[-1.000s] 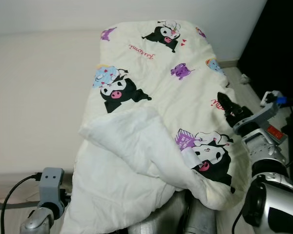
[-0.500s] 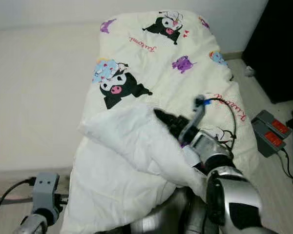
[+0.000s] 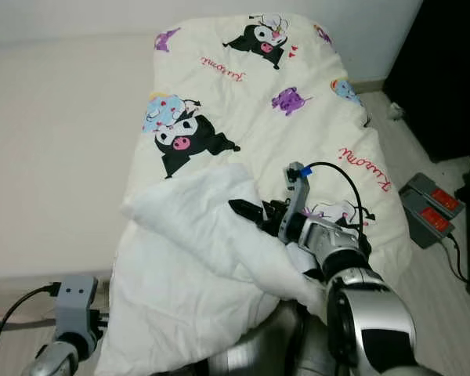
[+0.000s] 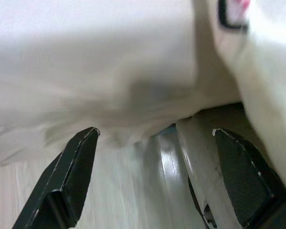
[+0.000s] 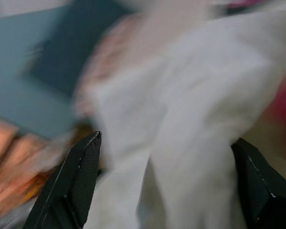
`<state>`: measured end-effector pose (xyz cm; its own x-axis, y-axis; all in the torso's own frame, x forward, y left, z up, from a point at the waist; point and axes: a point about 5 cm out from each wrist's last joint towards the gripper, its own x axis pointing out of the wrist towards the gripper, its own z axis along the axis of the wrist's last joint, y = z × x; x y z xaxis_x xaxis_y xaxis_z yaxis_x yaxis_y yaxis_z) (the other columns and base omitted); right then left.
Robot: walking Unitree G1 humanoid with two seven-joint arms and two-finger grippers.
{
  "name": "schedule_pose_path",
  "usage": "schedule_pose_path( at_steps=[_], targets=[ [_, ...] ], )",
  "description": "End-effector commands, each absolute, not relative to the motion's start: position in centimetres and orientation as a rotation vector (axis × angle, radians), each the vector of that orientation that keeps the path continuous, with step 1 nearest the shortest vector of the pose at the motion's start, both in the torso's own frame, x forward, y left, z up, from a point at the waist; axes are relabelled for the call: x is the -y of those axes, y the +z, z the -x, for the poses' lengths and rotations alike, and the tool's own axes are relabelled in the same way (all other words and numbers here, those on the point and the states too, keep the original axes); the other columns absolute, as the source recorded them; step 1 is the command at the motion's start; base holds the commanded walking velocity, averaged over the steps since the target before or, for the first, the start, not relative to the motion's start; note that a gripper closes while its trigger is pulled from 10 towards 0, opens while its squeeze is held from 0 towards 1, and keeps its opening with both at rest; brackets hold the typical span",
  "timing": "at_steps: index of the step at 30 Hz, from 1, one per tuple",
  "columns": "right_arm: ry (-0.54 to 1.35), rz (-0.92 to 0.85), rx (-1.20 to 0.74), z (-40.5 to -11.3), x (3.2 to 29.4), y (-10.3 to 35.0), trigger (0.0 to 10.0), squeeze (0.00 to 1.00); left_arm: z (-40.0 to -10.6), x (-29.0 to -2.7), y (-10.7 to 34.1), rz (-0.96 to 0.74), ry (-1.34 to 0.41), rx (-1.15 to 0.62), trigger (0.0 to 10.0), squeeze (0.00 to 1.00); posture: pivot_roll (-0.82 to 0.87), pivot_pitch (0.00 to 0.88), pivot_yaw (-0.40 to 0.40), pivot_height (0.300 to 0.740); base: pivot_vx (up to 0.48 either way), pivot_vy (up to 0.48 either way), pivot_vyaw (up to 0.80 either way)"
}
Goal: Clean up the room
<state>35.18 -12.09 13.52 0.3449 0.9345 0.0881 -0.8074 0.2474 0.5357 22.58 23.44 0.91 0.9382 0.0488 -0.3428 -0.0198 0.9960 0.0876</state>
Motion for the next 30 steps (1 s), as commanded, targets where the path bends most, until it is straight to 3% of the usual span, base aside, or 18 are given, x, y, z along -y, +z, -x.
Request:
schedule_pose_path(
  at_steps=[1, 4, 8, 9, 10, 12, 17, 21, 22, 26, 30],
  targets=[
    [1.392, -0.557, -0.298, -33.6, 10.7, 13.0, 10.0, 0.00, -21.7, -23.5, -0.2, -0.090, 0.040, -0.413, 10.0, 0.00, 0.15, 0.318, 0.027, 0.535, 0.000, 0.000, 0.00],
    [1.561, -0.498, -0.367, -31.6, 9.9, 12.3, 10.0, 0.00, -21.6, -23.5, -0.4, -0.091, 0.042, -0.420, 10.0, 0.00, 0.14, 0.311, 0.026, 0.535, 0.000, 0.000, 0.00],
    [1.619, -0.484, -0.396, -30.8, 9.5, 12.0, 10.0, 0.00, -21.6, -23.5, -0.5, -0.091, 0.043, -0.423, 10.0, 0.00, 0.14, 0.311, 0.026, 0.535, 0.000, 0.000, 0.00],
    [1.754, -0.405, -0.518, -27.8, 9.3, 10.6, 10.0, 0.00, -21.6, -23.6, -0.9, -0.090, 0.048, -0.436, 10.0, 0.00, 0.12, 0.293, 0.016, 0.535, 0.000, 0.000, 0.00],
    [1.754, -0.405, -0.518, -27.8, 9.3, 10.6, 10.0, 0.00, -21.6, -23.6, -0.9, -0.090, 0.048, -0.436, 10.0, 0.00, 0.12, 0.293, 0.016, 0.535, 0.000, 0.000, 0.00],
    [1.833, -0.311, -0.640, -25.1, 9.5, 8.7, 10.0, 0.00, -21.8, -23.3, -1.0, -0.085, 0.049, -0.439, 10.0, 0.00, 0.11, 0.286, 0.014, 0.535, 0.000, 0.000, 0.00],
    [1.841, -0.279, -0.681, -24.1, 9.9, 7.9, 10.0, 0.00, -22.1, -23.1, -1.0, -0.081, 0.046, -0.436, 10.0, 0.00, 0.11, 0.276, 0.013, 0.535, 0.000, 0.000, 0.00],
    [1.739, -0.254, -0.566, -25.2, 10.2, 8.5, 10.0, 0.00, -22.9, -22.6, -0.9, -0.074, 0.039, -0.427, 10.0, 0.00, 0.10, 0.244, 0.009, 0.535, 0.000, 0.000, 0.00],
    [1.596, -0.232, -0.458, -26.9, 10.1, 9.1, 10.0, 0.00, -23.4, -22.5, -0.8, -0.071, 0.042, -0.421, 10.0, 0.00, 0.09, 0.228, 0.004, 0.535, 0.000, 0.000, 0.00],
    [1.354, -0.243, -0.342, -29.6, 9.8, 10.0, 10.0, 0.00, -24.2, -22.6, -0.7, -0.069, 0.054, -0.416, 10.0, 0.00, 0.08, 0.201, -0.005, 0.535, 0.000, 0.000, 0.00],
    [1.093, -0.386, -0.308, -31.9, 9.7, 10.6, 10.0, 0.00, -25.1, -23.1, -0.5, -0.072, 0.080, -0.418, 10.0, 0.00, 0.06, 0.154, -0.014, 0.535, 0.000, 0.000, 0.00]
  ],
)
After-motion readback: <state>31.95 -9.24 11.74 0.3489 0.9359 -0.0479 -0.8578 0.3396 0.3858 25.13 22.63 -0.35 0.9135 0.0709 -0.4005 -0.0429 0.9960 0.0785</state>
